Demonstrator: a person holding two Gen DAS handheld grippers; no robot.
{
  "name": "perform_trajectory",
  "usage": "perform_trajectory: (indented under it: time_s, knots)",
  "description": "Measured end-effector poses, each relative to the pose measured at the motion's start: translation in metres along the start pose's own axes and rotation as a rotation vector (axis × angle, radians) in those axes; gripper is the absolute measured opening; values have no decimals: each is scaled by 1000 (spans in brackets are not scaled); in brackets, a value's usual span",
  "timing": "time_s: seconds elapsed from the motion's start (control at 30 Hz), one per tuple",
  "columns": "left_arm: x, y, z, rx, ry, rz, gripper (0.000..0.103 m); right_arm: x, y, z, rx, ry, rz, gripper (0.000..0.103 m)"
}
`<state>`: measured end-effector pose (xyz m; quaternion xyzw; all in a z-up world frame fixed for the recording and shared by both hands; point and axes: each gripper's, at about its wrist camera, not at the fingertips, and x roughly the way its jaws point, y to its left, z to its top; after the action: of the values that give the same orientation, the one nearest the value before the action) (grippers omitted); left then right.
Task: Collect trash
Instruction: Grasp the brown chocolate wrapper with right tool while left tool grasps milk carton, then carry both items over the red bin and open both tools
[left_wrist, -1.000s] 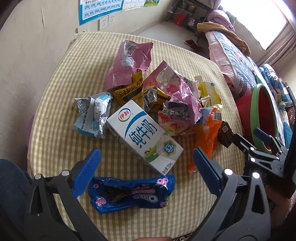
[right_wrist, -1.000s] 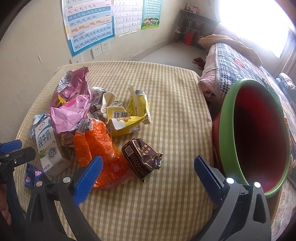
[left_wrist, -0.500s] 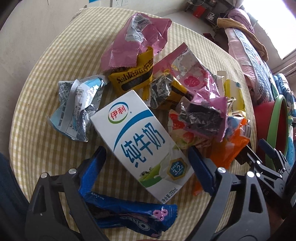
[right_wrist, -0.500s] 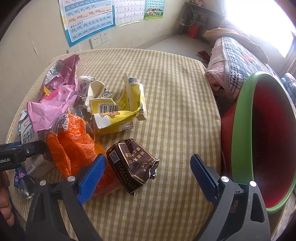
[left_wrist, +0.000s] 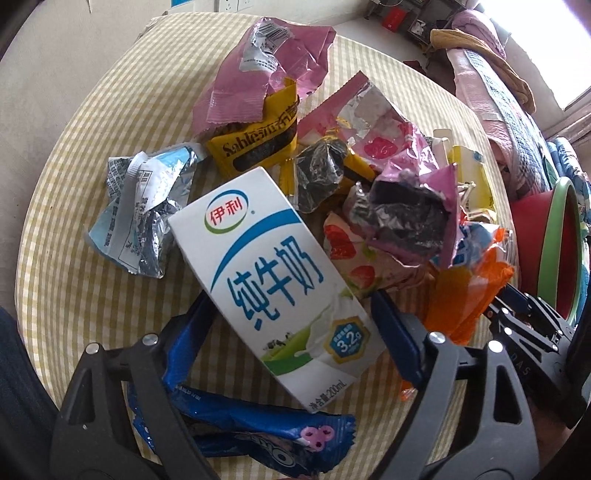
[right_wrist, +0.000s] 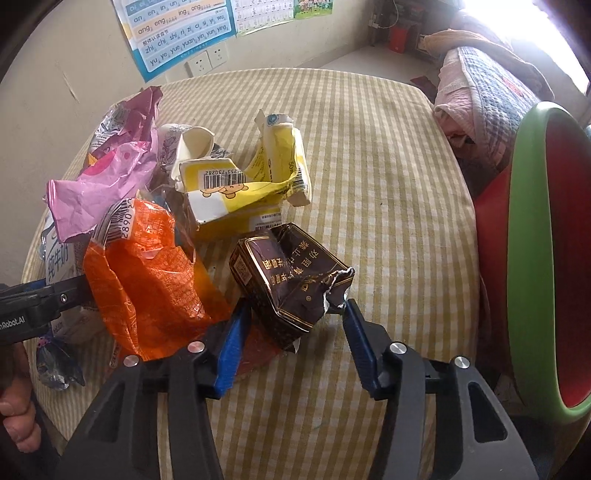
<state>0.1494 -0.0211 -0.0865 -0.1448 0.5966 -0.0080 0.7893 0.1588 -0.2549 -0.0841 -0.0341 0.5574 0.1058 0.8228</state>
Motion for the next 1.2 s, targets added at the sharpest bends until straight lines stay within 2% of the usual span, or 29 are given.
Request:
perform_trajectory:
  time_s: [0.07,0.13,0.27,0.43,0.87,1.2]
  knots:
    - [-3,2,-1,-5,-3,-12,68,-4,-5,1,21,-9,9,49]
    - [-5,4,-2,-2,-6,-20,64,-10,-8,2,42,-16,26,43]
    - [-13,5,-5,14,-17,-24,57,-22,-8,2,59,-30,47,42]
    - [-22,7,-10,32,-33,-23,55,-37,-4,0,65,-58,55,42]
    - [-68,15,-19,57,-140,-7,54,-79,5,-5,75,-143,62,41]
    - [-97,9,-25,89,-193,-27,54,-108,10,-12,70,-195,57,42]
